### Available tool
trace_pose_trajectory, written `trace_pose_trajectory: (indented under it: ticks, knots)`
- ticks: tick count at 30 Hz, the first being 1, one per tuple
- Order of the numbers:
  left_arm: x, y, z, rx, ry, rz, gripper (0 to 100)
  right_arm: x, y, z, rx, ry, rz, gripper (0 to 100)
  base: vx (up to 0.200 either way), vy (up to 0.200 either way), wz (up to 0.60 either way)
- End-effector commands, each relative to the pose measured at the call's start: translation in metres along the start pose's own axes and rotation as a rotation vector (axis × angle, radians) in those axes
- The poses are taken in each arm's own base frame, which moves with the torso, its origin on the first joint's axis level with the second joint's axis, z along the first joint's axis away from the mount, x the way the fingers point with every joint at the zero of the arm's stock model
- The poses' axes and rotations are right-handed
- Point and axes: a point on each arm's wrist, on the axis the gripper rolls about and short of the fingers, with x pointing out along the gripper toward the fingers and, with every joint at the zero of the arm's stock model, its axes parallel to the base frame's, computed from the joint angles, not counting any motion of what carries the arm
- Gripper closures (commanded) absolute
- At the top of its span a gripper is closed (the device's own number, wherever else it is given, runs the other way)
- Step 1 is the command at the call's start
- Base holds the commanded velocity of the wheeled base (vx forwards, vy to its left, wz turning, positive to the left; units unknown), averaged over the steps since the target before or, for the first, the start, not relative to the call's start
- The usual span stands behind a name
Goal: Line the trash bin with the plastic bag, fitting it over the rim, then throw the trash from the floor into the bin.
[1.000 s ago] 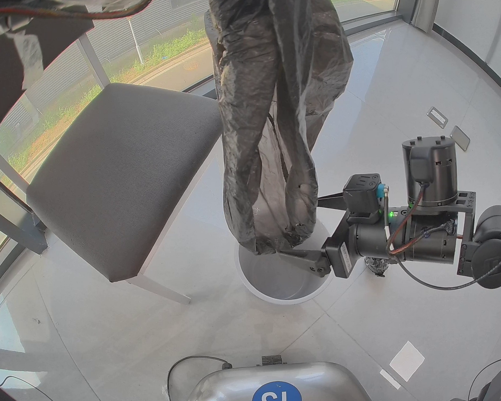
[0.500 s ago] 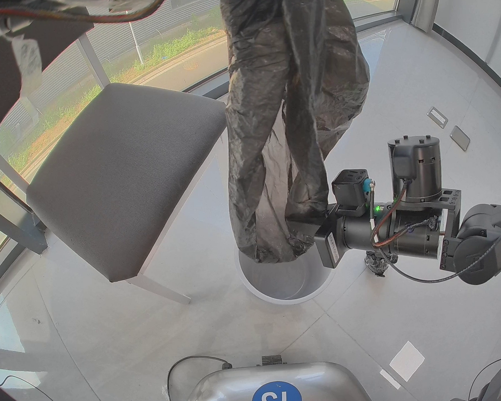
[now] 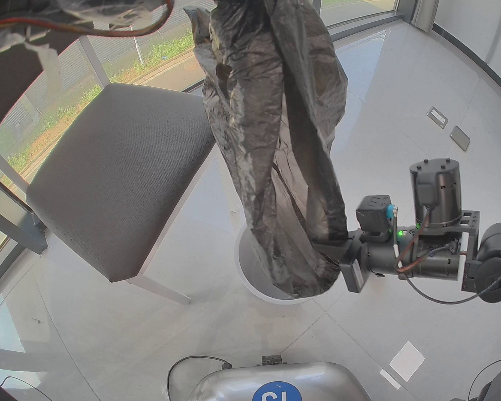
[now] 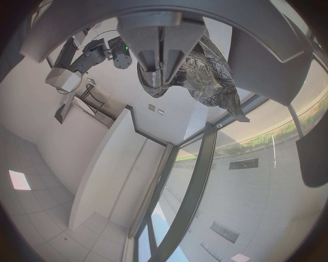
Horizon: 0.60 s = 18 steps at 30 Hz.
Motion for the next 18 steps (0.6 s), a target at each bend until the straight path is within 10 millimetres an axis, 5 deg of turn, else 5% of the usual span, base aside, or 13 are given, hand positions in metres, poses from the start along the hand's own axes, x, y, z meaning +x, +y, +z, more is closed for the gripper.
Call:
trace_pose_trajectory:
  ticks: [1,9,18]
  knots:
    - [0.031,0.009,-0.020,-0.081,0.076,0.053,100,-0.048,-0.007,-0.020,0.022,0.016,-0.066,100,0.000,0.000,0.00]
    - [0.067,0.018,-0.050,-0.183,0.187,0.145,100,-0.071,-0.018,-0.063,0.084,0.131,-0.113,100,0.000,0.000,0.00]
    - [0.091,0.025,-0.094,-0.168,0.342,0.213,100,-0.043,-0.021,-0.094,0.131,0.272,-0.038,100,0.000,0.000,0.00]
